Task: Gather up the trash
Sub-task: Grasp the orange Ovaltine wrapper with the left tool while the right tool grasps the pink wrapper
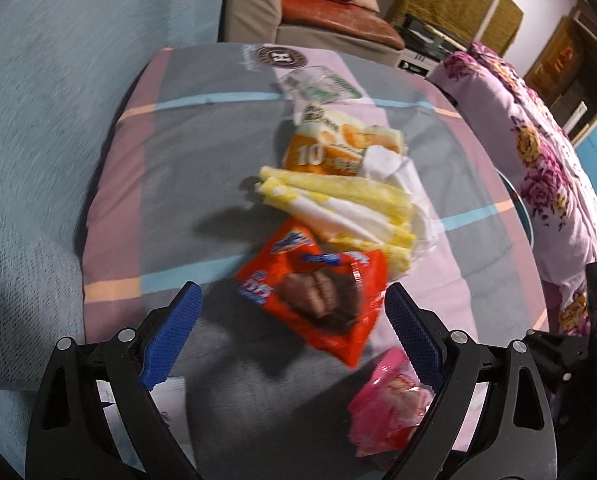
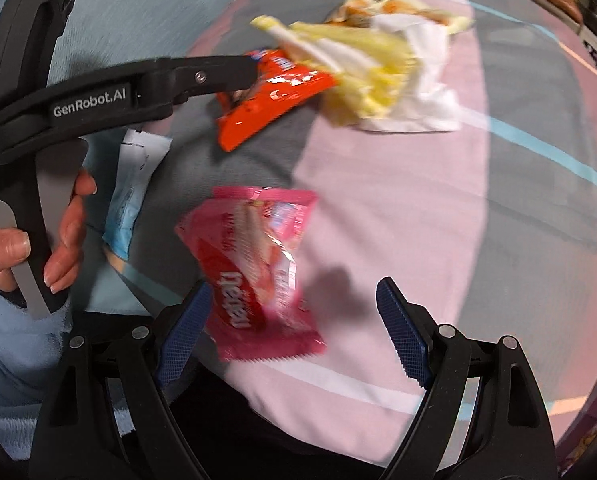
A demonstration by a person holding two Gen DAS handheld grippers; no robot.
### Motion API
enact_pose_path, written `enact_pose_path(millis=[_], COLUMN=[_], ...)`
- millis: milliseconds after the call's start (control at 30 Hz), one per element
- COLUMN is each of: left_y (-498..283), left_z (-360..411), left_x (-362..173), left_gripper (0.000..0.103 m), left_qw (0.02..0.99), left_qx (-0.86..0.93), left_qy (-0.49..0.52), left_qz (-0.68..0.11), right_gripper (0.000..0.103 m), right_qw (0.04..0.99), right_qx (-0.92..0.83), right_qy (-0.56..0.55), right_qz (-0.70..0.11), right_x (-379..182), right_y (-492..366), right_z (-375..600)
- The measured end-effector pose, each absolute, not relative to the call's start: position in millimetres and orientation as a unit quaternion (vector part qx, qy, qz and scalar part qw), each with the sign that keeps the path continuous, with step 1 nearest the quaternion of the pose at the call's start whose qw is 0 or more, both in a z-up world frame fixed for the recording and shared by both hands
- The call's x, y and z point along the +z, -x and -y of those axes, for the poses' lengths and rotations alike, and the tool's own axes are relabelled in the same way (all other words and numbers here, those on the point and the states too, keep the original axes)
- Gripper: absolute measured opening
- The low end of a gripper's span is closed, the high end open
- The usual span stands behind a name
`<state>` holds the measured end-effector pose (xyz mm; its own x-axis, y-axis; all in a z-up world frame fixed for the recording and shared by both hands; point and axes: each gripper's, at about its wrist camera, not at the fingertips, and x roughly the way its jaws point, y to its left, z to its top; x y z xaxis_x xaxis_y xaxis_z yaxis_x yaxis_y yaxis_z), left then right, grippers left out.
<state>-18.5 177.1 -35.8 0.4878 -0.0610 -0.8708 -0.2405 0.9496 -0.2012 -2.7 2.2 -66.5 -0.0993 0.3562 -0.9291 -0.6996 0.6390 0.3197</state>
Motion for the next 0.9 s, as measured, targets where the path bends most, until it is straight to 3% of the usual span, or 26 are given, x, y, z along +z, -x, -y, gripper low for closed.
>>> enact_pose_path(millis=[200, 333, 400, 900], left_y=[22.7, 21.8, 19.3, -3.9], left_z=[-190.7, -192.0, -190.4, -166.9], left_x=[-45.4, -50.7, -53.1, -75.4], left_gripper=[0.093, 0.093, 0.093, 0.093], left_qw=[0.842, 0.839, 0.838, 0.827], left_qx=[0.056, 0.049, 0.044, 0.013], left_qy=[0.164, 0.169, 0.169, 0.140], left_qz=[-0.511, -0.515, -0.518, -0.544], right_gripper=[0.078, 0.043, 0.033, 0.031], right_qw=[0.648, 0.649, 0.643, 0.703], right_qx=[0.406, 0.409, 0.413, 0.348], right_qy=[0.137, 0.148, 0.141, 0.072], right_qz=[-0.629, -0.624, -0.630, -0.616], right_x=[-80.7, -84.1, -85.3, -56.1], right_y=[5.9, 10.2, 9.5, -40.9], right_z=[-15.7, -18.7, -18.9, 45.1])
